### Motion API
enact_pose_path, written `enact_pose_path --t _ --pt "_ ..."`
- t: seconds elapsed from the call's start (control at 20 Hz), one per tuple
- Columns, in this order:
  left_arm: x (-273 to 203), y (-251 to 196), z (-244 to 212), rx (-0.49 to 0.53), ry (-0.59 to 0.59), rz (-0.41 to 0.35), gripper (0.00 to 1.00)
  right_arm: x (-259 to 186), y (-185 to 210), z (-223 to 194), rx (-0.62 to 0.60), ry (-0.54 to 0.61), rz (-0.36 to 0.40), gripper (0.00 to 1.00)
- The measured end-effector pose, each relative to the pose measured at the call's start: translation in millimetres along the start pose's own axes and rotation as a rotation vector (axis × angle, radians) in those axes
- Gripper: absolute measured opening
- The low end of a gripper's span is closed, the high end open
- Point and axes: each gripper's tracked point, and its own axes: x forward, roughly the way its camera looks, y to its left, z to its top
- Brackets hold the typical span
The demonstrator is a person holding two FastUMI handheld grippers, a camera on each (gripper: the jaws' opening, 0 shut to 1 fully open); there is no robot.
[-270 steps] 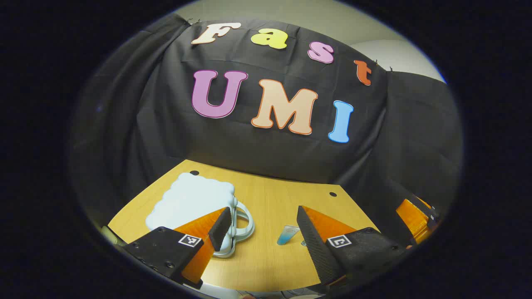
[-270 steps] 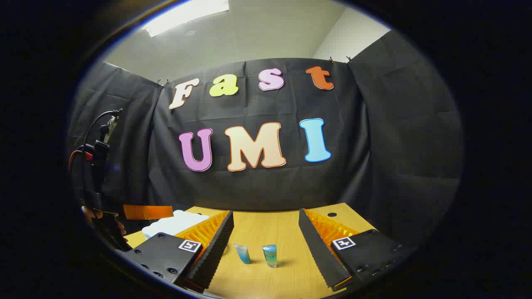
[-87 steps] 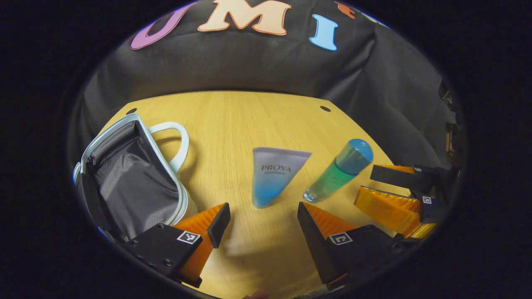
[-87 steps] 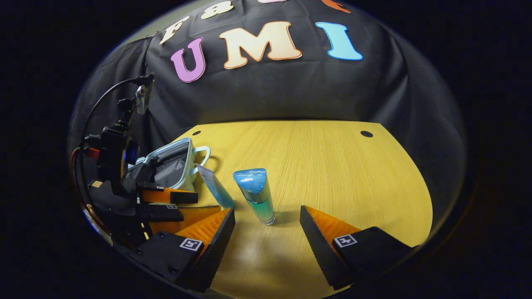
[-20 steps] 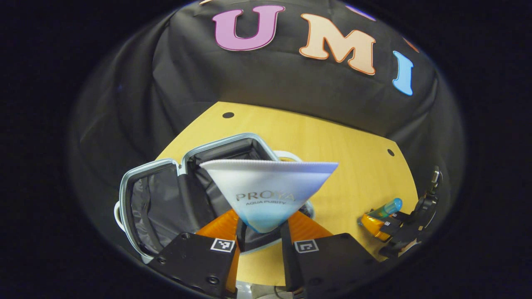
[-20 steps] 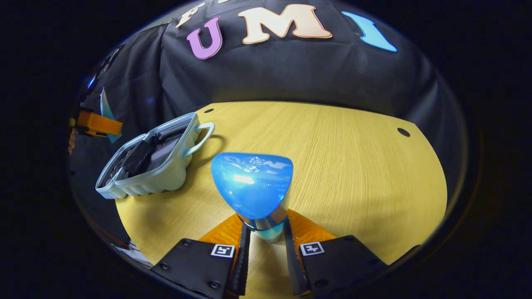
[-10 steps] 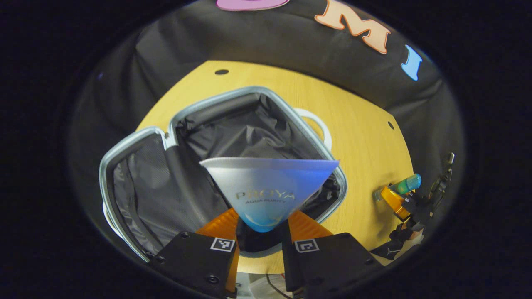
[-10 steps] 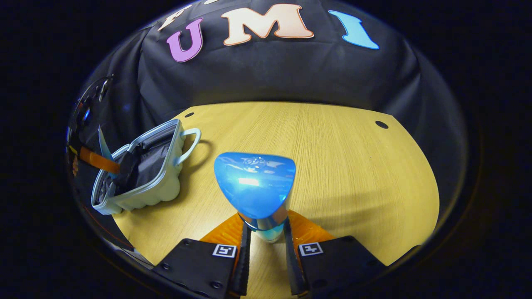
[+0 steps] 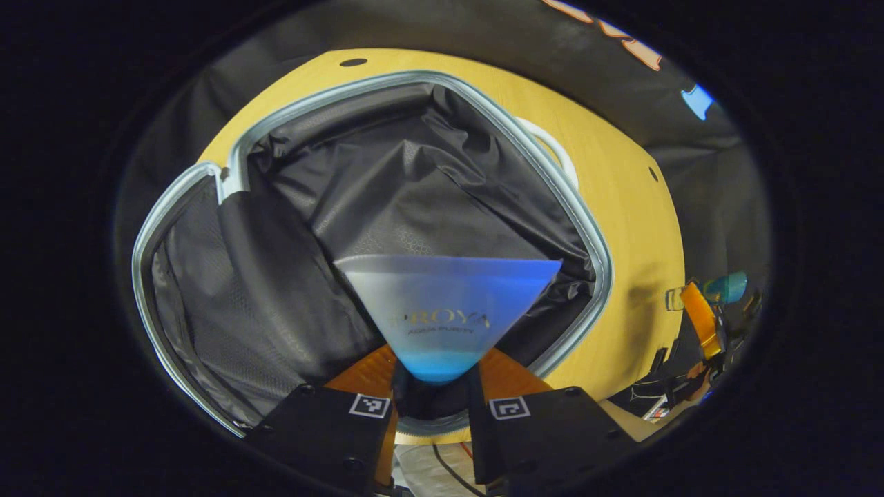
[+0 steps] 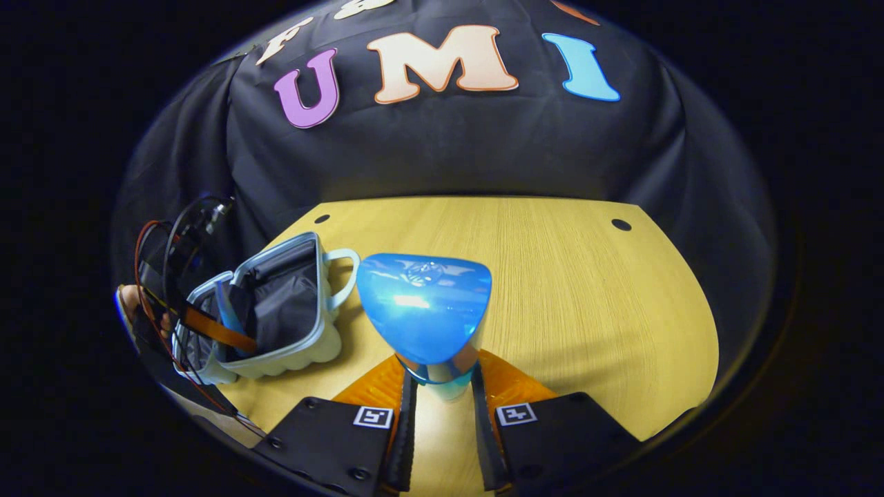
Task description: First open the suitcase, pack the skin care products into it, and then close the suitcase.
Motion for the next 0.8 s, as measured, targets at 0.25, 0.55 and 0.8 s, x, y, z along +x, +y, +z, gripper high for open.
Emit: enact_pose_path --t 0.25,0.55,0.8 --pt "13 -6 -1 -0.049 0.055 -0.045 0.35 -17 20 17 -0.030 -0.009 0.011 0.40" --pt "9 -20 -1 -0.049 0.066 -0.089 0.60 -25 57 41 -0.048 -0.058 0.057 0.40" --pt "-12 -21 2 -0.022 0.002 -0.068 0.92 -20 94 51 -0.101 -0.064 0.118 0.40"
